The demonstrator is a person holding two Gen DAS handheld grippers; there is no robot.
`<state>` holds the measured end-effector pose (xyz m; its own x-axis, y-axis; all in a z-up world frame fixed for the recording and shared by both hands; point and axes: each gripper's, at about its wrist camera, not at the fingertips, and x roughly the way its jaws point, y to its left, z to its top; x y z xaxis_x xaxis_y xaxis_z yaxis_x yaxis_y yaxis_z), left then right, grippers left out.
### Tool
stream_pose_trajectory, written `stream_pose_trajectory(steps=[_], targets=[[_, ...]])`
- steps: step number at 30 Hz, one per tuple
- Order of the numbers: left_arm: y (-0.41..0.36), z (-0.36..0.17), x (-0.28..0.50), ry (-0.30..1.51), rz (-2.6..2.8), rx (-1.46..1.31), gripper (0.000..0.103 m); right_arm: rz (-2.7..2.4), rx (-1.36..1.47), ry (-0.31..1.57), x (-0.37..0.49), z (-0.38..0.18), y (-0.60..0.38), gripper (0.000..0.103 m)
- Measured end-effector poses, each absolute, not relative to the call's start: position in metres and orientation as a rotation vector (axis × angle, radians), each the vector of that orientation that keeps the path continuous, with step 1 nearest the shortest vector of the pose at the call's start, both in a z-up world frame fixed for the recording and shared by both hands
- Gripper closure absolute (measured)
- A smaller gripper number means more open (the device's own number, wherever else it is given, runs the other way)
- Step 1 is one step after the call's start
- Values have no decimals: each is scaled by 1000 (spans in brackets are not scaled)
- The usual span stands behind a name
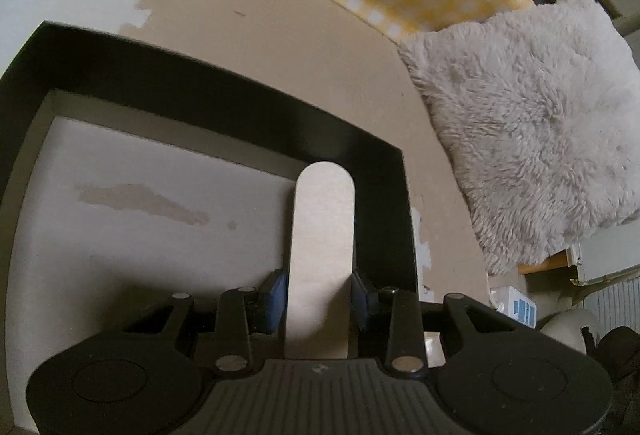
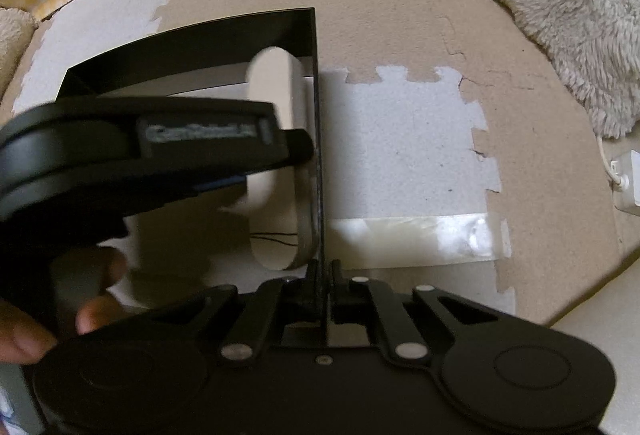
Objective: Organize rigid objects
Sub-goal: 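Carry the stick with the left gripper into the black tray and release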
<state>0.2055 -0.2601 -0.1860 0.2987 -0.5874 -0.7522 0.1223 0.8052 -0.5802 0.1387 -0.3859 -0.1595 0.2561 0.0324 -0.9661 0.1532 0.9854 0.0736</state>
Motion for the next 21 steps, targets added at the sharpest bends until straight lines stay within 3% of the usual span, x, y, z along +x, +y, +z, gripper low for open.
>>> stream_pose_trajectory(steps=[4,9,13,17,21], targets=[[-259,-186,209,1189,-499,-473,64,-84,175,1310,139,-160,-387,99],[-250,-185,208,1196,-504,-509,48,-84,181,1310,139,-160,-390,99],[-250,-183,205,1206,-532,-506,50,-89,188,1294,138,-156,-391,98],[-253,-185,204,1218,-560,-515,65,-98,231,1242,134,-146,-396,97],[-254,-186,203,1212,-565,-510,65,-98,274,1224,134,-145,-400,95]])
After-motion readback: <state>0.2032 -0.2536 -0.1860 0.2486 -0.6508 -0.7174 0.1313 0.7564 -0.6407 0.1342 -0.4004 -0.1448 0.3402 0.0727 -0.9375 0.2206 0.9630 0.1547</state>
